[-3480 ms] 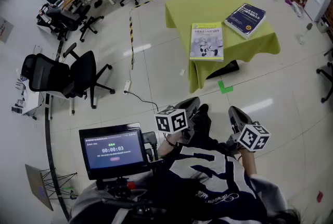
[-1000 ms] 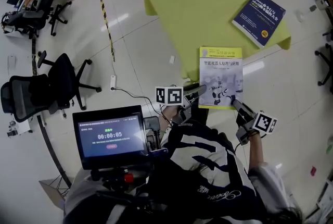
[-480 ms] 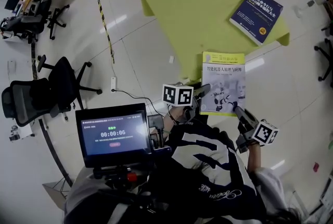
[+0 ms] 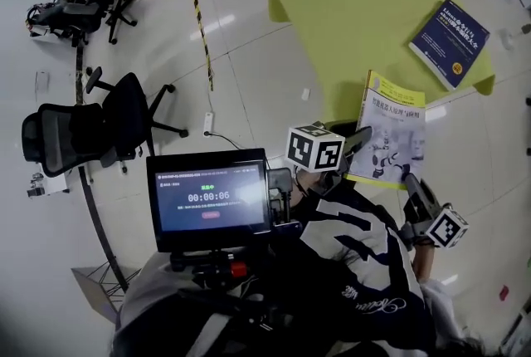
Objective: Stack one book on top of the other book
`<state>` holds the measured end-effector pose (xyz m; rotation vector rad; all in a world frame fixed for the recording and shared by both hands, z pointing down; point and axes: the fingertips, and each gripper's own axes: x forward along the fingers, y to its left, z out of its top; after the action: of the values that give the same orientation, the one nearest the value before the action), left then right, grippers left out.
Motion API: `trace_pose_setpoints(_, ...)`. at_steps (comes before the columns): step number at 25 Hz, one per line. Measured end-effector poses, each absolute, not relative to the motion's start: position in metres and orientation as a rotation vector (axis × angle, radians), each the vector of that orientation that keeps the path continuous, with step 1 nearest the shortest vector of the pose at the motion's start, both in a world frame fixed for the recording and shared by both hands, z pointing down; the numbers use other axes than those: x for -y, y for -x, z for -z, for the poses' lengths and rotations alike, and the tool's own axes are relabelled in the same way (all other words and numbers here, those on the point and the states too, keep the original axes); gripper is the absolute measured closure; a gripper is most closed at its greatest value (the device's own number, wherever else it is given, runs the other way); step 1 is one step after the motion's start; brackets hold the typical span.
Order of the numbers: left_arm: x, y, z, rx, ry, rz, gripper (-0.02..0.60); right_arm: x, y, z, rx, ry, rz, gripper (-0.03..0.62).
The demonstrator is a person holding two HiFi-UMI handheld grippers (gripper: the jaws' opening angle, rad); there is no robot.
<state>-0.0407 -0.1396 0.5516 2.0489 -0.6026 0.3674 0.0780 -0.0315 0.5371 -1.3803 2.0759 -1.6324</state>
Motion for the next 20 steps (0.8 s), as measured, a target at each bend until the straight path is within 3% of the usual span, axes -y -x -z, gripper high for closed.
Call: trace_pose_setpoints(20, 0.227, 0.0, -0.461, 0.681, -2.162, -0.181, 0.466, 0.119, -0.116, -0.468, -2.206, 1.33, 1.455, 0.5)
